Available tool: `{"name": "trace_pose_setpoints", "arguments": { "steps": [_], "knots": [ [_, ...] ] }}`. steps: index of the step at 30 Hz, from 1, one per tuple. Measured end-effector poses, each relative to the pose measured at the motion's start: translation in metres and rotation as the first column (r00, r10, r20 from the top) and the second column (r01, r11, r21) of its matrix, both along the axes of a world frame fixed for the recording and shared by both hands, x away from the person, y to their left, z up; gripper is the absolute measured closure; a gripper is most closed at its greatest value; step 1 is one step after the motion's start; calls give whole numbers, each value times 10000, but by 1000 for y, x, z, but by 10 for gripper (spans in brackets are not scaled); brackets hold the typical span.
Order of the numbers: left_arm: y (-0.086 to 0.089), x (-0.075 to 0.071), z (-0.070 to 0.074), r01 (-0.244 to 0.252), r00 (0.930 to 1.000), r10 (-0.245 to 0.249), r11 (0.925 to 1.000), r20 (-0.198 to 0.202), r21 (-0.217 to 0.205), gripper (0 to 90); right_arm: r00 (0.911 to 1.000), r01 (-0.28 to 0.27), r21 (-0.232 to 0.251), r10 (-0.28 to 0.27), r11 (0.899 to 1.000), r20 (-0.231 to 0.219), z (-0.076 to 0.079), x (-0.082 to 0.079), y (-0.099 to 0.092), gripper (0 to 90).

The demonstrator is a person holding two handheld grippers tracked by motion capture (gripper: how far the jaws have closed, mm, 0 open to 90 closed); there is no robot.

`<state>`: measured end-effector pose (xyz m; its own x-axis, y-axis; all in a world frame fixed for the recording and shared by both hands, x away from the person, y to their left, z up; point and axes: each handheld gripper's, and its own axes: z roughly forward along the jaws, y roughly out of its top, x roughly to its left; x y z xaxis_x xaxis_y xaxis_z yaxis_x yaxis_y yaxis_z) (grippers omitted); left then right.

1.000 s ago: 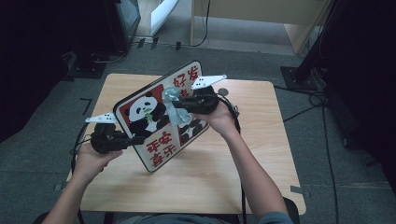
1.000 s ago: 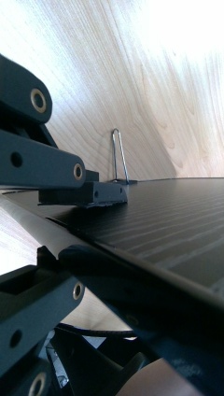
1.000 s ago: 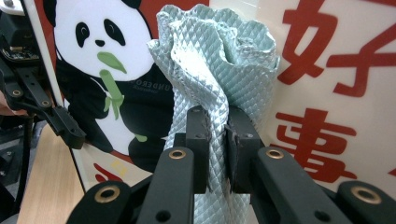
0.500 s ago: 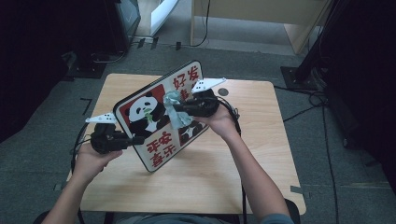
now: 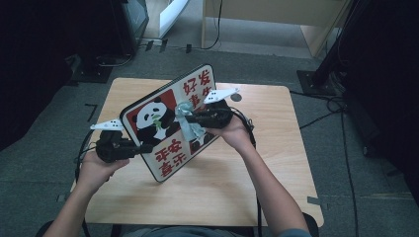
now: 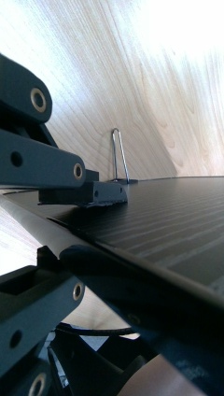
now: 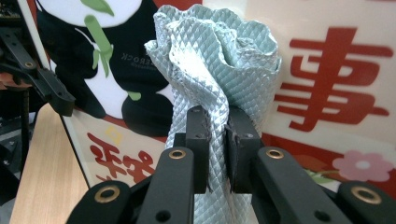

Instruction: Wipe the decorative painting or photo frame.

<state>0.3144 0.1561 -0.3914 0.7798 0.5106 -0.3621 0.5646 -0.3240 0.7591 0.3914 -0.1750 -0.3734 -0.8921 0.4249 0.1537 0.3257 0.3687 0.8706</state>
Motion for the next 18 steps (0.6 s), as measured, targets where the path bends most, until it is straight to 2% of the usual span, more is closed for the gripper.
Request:
{"name": "trace_pose_setpoints", "arguments": {
  "steps": [7,18],
  "knots": [
    [0,0,0,29,10000,-29,10000,-7,0,754,9999,8,136,-6,9999,-153,-9,-1,-2,819],
    [0,0,0,36,10000,-36,10000,-21,-12,752,9990,-48,-23,47,10000,-442,-21,-3,-2,821]
  ]
}}
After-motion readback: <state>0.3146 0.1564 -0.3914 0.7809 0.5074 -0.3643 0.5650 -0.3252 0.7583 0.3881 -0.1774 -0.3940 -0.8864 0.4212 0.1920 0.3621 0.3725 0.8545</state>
